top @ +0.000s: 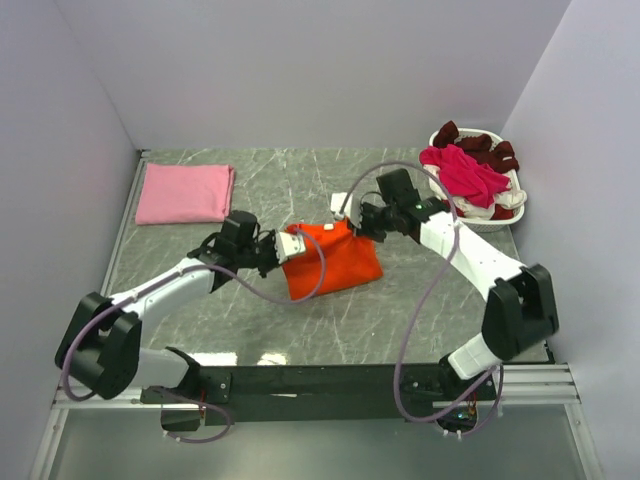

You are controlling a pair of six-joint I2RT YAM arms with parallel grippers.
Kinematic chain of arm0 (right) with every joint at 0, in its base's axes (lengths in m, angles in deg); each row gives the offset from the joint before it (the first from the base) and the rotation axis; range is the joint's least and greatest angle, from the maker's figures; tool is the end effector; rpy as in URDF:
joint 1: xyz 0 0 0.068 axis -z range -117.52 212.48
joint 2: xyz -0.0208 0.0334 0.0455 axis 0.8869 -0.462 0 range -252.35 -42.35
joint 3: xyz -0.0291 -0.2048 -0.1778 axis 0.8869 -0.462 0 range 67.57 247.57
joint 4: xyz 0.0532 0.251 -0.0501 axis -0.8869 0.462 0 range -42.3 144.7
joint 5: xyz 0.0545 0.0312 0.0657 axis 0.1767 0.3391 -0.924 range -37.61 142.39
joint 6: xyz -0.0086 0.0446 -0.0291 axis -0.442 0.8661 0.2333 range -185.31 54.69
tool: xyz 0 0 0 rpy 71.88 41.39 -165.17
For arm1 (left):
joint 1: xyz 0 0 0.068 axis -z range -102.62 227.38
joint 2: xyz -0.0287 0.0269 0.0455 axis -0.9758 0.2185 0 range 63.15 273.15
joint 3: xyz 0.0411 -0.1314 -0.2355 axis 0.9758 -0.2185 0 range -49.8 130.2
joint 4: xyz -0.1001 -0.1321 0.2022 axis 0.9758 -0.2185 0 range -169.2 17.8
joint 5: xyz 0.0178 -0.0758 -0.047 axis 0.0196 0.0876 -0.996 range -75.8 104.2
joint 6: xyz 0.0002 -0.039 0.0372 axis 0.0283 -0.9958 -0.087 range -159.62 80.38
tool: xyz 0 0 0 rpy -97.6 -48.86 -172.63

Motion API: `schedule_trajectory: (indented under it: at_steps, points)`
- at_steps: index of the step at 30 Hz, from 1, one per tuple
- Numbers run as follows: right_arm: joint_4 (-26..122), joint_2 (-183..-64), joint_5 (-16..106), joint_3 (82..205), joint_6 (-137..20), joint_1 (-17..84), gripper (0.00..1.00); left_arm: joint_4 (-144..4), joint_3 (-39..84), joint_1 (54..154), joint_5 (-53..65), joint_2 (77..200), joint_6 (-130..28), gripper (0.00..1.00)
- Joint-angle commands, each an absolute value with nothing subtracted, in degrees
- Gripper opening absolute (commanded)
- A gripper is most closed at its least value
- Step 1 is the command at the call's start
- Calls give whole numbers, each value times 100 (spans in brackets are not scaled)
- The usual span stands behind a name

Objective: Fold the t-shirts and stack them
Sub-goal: Fold the tshirt

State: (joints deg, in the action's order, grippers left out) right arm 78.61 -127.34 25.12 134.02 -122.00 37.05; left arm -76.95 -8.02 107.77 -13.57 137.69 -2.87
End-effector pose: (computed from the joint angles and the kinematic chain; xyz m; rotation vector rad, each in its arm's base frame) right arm 0.2793 0.1508 0.2752 -1.6834 1.6152 0.3116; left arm 0.2261 -0.1519 0.2216 1.4151 1.6557 -0.4744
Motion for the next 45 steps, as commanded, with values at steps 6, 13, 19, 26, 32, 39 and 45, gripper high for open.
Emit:
schedule_trajectory:
  at_steps: [6,13,19,26,32,39,45]
  points:
    - [7503,-13472,2647,14447,-11691,3980,0,-7114,328,10260,-1858,14453,-184,0]
    - [7617,-12999,2427,13991,-11875,4139,0,-7536,505,10234,-2315,14490,10,0]
    - [8117,-12076,1882,13121,-12033,4147,0,-7695,-241,10506,-2597,13534,-288,0]
    - [8680,-10951,1495,11979,-12104,3955,0,-7879,-1235,11349,-2299,12521,-841,0]
    - [9049,-9959,1556,11293,-12174,3787,0,-8002,-1640,11780,-2289,11932,-1316,0]
    - [9595,-9035,1521,10967,-12095,3691,0,-8195,-1693,12316,-2299,11510,-1756,0]
    - [9402,-8831,1688,11019,-11726,3568,0,-8160,-1631,12387,-2044,11333,-1625,0]
